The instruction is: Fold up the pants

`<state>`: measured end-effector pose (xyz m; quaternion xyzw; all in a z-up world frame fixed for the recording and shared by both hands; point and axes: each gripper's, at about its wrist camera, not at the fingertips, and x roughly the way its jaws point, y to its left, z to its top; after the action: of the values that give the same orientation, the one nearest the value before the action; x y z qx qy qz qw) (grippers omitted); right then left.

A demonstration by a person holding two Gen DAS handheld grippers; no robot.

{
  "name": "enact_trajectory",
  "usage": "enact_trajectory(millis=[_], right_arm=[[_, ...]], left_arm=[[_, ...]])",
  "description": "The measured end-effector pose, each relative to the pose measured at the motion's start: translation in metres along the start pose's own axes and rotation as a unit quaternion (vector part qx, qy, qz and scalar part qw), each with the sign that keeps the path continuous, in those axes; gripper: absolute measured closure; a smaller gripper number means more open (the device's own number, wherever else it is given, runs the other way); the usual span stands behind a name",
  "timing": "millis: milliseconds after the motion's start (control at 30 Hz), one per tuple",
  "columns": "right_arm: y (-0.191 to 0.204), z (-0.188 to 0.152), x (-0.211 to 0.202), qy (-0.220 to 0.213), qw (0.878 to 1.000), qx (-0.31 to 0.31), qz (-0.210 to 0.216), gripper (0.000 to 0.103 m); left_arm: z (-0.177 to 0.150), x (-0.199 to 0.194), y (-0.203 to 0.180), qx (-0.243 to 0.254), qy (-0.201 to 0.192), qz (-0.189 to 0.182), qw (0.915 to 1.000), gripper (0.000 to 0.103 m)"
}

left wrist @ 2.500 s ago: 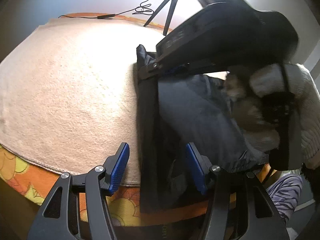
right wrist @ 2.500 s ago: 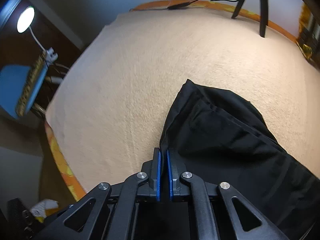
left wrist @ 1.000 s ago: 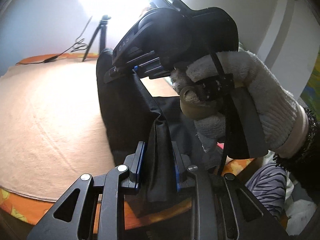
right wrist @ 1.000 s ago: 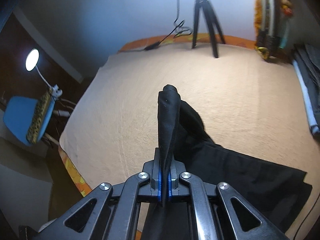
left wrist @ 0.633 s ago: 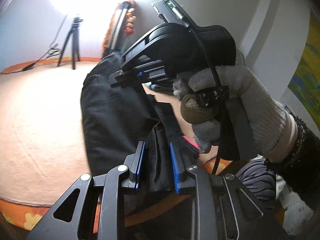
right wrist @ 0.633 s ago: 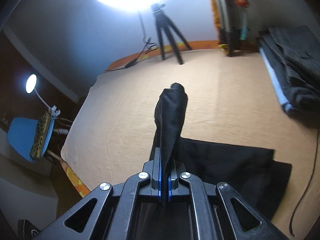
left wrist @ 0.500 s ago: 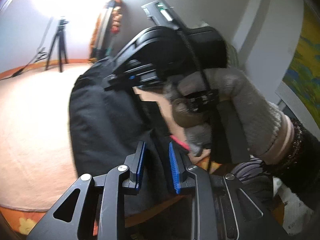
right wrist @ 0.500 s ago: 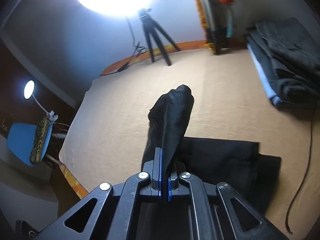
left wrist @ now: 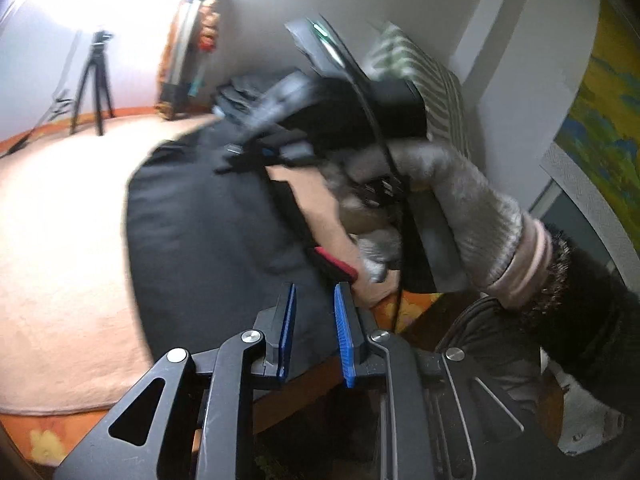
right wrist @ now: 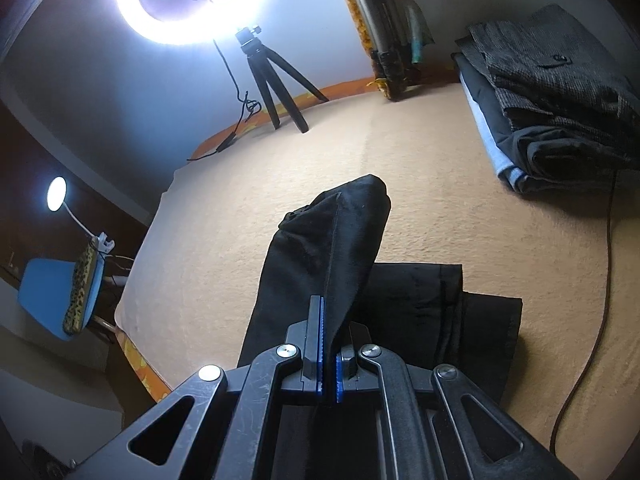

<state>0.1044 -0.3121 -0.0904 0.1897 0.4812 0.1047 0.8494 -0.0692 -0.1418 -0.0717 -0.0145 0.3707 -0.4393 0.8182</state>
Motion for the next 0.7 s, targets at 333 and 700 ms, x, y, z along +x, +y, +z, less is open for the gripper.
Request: enact_trajectory(millis=[333, 700], right_arm=[[-0.037, -0.009, -0.004, -0.016, 0.999, 0.033, 0.011, 0.102], [-0.055, -0.001, 0.000, -0.011, 1.000, 0.014, -0.025, 0.102]], left_arm=[[-0.002, -0.012, 0.051, -0.030, -0.013, 0.072, 0.9968, 0.074], [-0.014, 0.044, 0.018, 0.036, 0.055, 0.059, 0.9961, 0.074]])
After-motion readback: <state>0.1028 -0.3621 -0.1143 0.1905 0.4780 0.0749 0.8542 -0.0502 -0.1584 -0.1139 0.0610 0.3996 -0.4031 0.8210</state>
